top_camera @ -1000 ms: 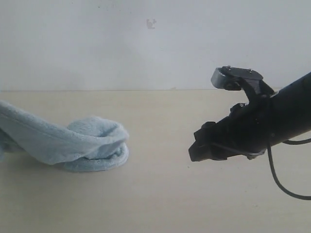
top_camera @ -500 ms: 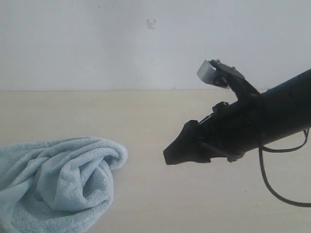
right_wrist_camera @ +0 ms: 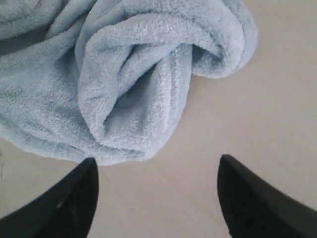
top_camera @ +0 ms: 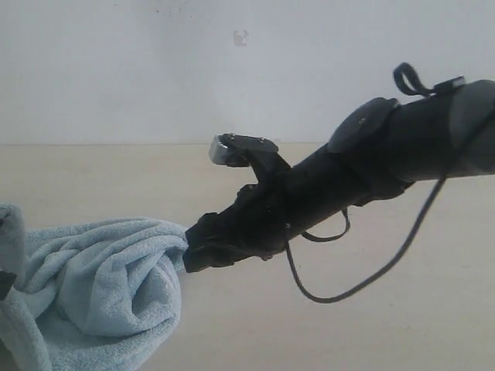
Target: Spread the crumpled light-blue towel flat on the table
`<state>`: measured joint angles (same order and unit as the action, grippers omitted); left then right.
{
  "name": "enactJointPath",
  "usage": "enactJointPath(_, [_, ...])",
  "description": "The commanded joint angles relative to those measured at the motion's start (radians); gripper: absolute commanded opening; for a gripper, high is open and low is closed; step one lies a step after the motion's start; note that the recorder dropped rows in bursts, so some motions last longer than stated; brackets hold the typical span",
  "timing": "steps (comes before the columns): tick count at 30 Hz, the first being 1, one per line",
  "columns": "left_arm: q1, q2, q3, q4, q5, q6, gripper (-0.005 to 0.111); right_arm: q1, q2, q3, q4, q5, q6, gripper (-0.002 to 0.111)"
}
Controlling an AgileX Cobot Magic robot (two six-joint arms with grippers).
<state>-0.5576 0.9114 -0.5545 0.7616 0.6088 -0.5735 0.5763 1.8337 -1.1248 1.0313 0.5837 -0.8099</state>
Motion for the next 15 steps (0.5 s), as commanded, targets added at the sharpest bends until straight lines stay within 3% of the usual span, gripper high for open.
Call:
enactJointPath(1, [0.003, -0.008, 0.001, -0.006, -0.035, 0.003, 0.004, 0.003, 0.112, -0.104, 0.032, 0.109, -0.011, 0.065])
enactJointPath(7, [0.003, -0.008, 0.001, -0.014, -0.092, 0.003, 0.004, 0.055, 0.228, -0.123, 0.116, 0.131, -0.093, 0.065])
enactJointPath(15, [0.003, -0.008, 0.001, -0.014, -0.092, 0.003, 0.004, 0.142, 0.247, -0.123, 0.136, -0.051, -0.149, 0.060])
